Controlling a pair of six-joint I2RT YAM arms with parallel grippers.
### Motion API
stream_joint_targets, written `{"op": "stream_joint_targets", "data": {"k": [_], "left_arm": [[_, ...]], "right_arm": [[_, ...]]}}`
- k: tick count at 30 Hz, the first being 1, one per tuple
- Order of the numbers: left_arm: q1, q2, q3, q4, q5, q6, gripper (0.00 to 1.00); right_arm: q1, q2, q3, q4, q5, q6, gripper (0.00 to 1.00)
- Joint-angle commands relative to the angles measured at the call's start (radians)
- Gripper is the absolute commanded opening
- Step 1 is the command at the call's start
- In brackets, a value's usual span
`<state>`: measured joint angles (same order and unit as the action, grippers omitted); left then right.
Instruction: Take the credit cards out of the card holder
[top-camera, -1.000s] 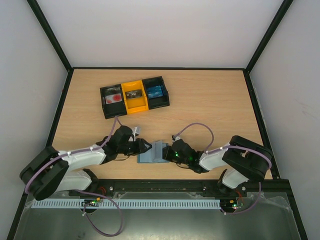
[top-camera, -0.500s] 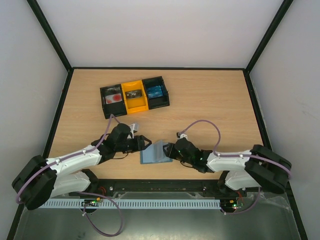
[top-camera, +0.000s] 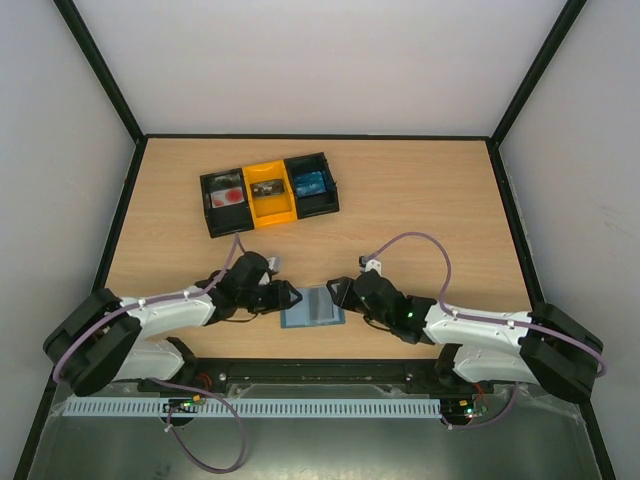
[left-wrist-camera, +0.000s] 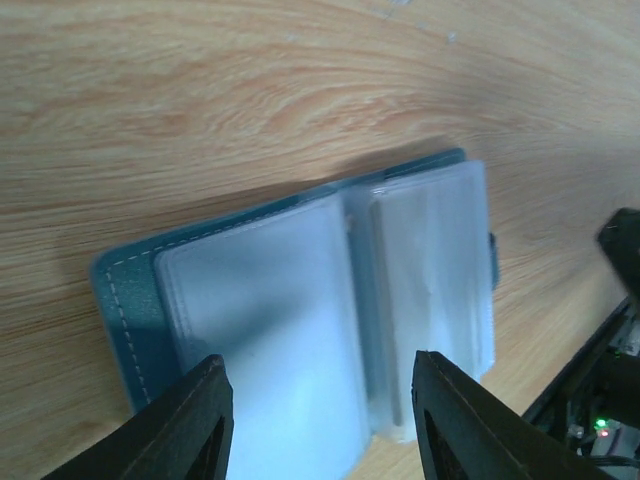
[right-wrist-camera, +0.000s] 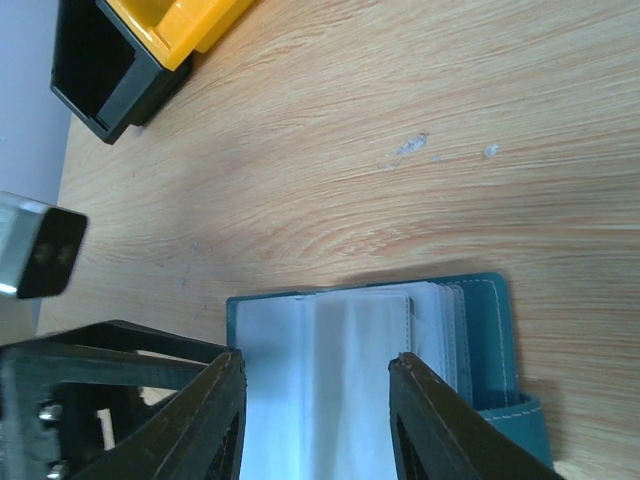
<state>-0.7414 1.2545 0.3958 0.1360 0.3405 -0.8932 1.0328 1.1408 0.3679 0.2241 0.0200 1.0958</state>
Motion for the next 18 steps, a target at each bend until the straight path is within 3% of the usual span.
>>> {"op": "stream_joint_targets", "data": {"k": [1, 4, 10, 18], "left_arm": [[-0.004, 0.055, -0.022, 0.04, 0.024, 0.028, 0.49], [-0.004, 0.058, -0.038, 0.065, 0.026, 0.021, 0.44], [-0.004, 0.04, -0.061, 0.075, 0.015, 0.012, 0.44], [-0.004, 0.02, -0.074, 0.064, 0.001, 0.005, 0.44]], "right_arm": [[0.006, 0.007, 0.038, -0.026, 0.031, -0.03, 0.4], [0.006, 0.044, 0.03, 0.017, -0.02, -0.019, 0.4], [0.006, 0.13, -0.002, 0.138, -0.087, 0.019, 0.4], [0.005, 0.212, 0.001, 0.139, -0.075, 0.013, 0.4]]}}
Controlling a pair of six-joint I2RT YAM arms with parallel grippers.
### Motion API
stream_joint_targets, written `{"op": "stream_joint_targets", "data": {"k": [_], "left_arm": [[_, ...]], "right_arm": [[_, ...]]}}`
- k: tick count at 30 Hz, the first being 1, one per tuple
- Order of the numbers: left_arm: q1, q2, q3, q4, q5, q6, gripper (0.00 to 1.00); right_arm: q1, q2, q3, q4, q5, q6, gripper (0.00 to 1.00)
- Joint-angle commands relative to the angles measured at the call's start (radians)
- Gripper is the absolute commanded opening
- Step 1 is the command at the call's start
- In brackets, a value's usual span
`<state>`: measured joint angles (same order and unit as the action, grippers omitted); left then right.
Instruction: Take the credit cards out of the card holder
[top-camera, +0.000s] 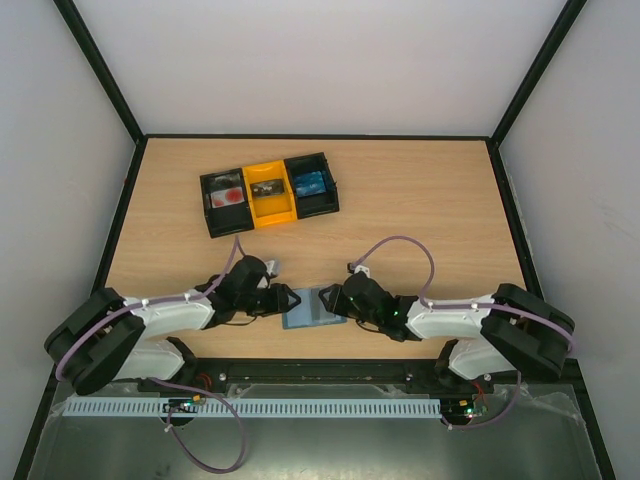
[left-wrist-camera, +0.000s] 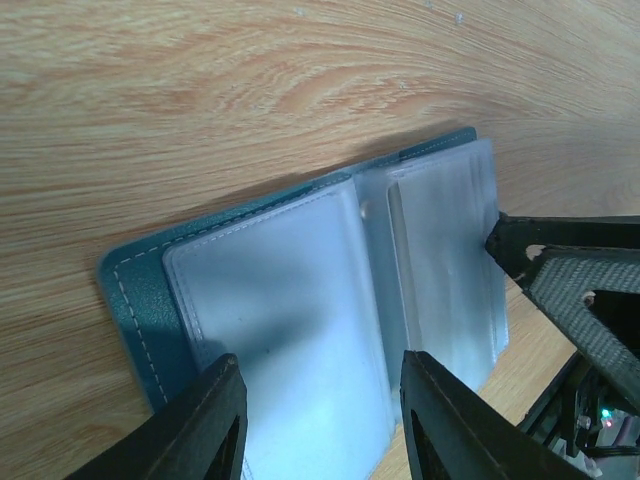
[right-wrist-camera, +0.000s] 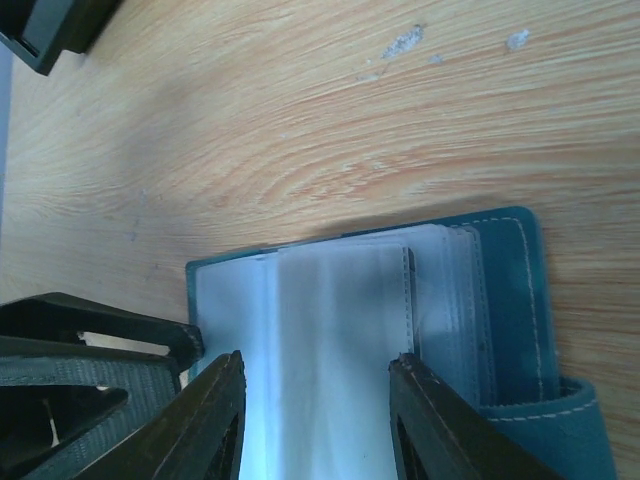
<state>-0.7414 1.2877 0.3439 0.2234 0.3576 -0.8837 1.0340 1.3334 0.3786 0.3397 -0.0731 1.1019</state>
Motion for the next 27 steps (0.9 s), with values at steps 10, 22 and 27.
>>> {"op": "stream_joint_targets", "data": {"k": [10, 22, 27], "left_arm": [[-0.004, -0.006, -0.034, -0.007, -0.03, -0.012, 0.44], [-0.004, -0.017, -0.038, -0.009, -0.028, -0.019, 0.43], [-0.004, -0.032, -0.039, -0.01, -0.028, -0.023, 0.44]], "right_arm": [[0.004, 0.002, -0.003, -0.031, 0.06, -0.022, 0.43], [0.004, 0.085, 0.004, 0.085, -0.038, -0.01, 0.43], [0.004, 0.068, 0.009, 0.092, -0.045, -0.014, 0.43]]}}
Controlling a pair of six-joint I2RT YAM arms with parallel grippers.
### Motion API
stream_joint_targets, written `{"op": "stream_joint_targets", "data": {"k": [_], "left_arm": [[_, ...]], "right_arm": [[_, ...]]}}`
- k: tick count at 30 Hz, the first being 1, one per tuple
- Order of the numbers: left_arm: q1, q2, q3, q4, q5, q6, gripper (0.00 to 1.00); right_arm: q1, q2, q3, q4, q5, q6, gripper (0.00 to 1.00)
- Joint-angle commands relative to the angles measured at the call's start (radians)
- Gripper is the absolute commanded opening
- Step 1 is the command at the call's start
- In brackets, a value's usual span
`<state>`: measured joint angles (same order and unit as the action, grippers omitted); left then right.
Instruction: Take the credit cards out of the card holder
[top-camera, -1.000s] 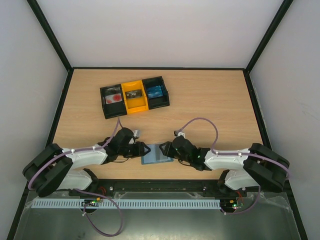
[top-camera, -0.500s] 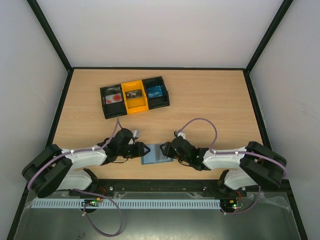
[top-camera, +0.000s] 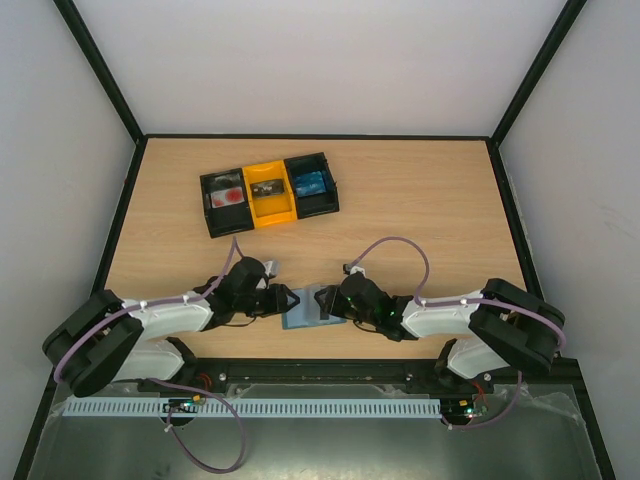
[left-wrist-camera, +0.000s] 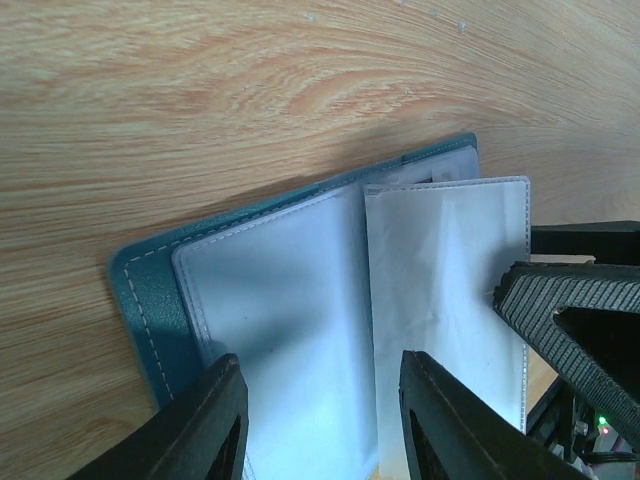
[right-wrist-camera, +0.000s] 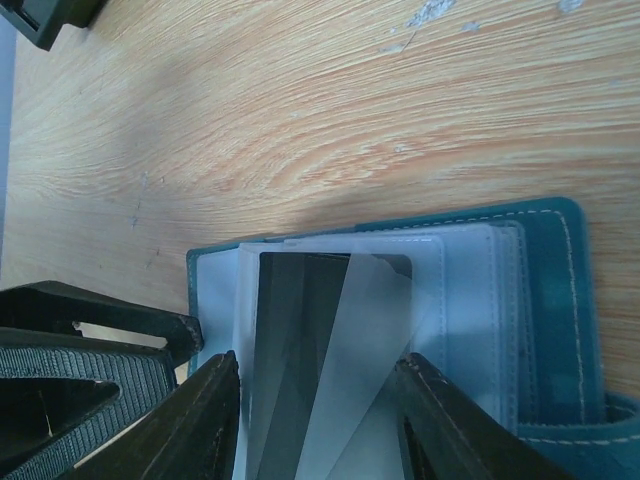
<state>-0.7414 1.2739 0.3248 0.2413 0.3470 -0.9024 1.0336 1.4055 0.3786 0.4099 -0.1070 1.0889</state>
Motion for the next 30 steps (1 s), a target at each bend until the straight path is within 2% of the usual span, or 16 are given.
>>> {"op": "stream_joint_targets", "data": {"k": [1, 8, 21, 30], "left_arm": [[-0.004, -0.019, -0.02, -0.028, -0.017, -0.005, 0.43], [-0.004, -0.028, -0.02, -0.031, -0.017, -0.007, 0.43], [-0.004, -0.032, -0.025, -0.025, -0.016, -0.014, 0.43], [-0.004, -0.047, -0.02, -0.04, -0.017, -0.023, 0.43]], "right_arm": [[0.005, -0.007, 0.011, 0.021, -0.011, -0.001, 0.43], [0.005, -0.008, 0.024, 0.028, -0.032, 0.003, 0.43], [0.005, -0.019, 0.022, 0.07, -0.069, 0.011, 0.5], [0.005, -0.007, 0.025, 0.205, -0.172, 0.042, 0.52]]}}
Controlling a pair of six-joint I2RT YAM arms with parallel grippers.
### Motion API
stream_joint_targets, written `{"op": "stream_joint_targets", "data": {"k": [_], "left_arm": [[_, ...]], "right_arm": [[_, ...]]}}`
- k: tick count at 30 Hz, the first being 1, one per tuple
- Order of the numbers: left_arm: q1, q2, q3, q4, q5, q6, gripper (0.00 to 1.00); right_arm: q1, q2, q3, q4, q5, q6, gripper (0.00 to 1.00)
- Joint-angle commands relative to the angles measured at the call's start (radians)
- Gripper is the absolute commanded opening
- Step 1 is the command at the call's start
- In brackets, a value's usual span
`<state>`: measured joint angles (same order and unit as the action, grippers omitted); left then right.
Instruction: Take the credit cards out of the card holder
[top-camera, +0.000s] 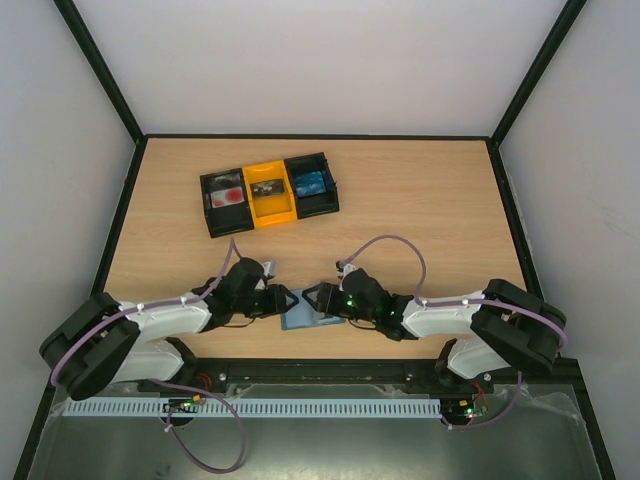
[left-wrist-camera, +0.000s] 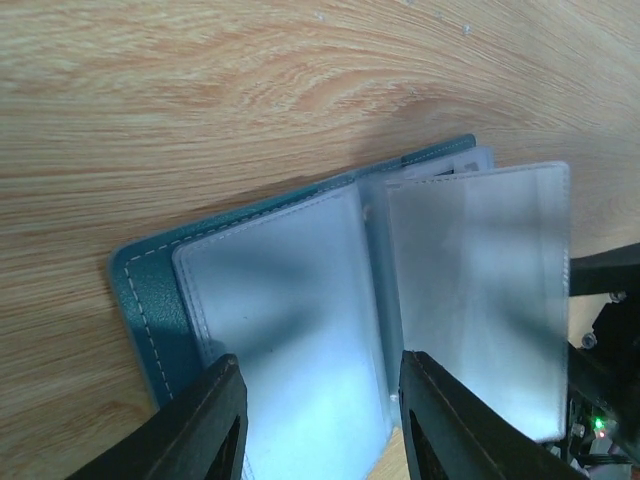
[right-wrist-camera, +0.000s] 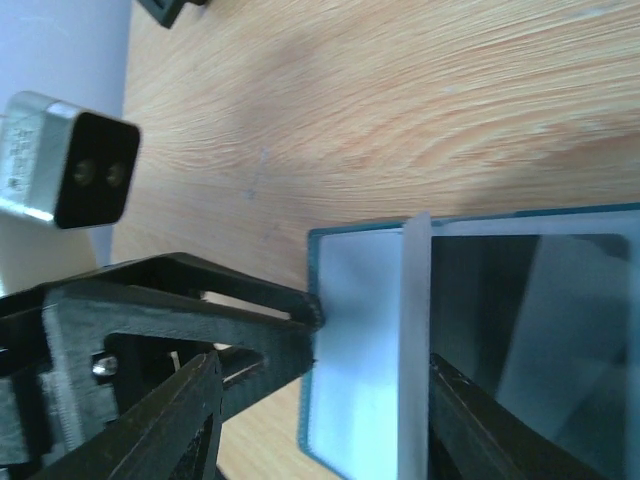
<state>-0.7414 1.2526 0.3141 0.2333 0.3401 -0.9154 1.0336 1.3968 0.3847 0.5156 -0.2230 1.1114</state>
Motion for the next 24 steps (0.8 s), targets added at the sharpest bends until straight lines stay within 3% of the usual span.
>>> {"op": "stream_joint_targets", "data": {"k": [1, 10, 14, 24], "left_arm": [[-0.003, -0.037, -0.007, -0.041, -0.018, -0.014, 0.43], [0.026, -0.289, 0.027, -0.228, -0.117, -0.065, 0.5], [0.053, -0.352, 0.024, -0.241, -0.101, -0.073, 0.52], [0.056, -0.273, 0.02, -0.11, 0.013, -0.075, 0.46]], "right_arm": [[0.005, 0.009, 0.022, 0.112, -0.067, 0.022, 0.52], [0.031, 0.133, 0.076, 0.223, -0.142, 0.053, 0.52], [0.031, 0.113, 0.063, 0.217, -0.123, 0.041, 0.5], [0.03, -0.073, 0.055, -0.162, 0.124, -0.112, 0.39]]}}
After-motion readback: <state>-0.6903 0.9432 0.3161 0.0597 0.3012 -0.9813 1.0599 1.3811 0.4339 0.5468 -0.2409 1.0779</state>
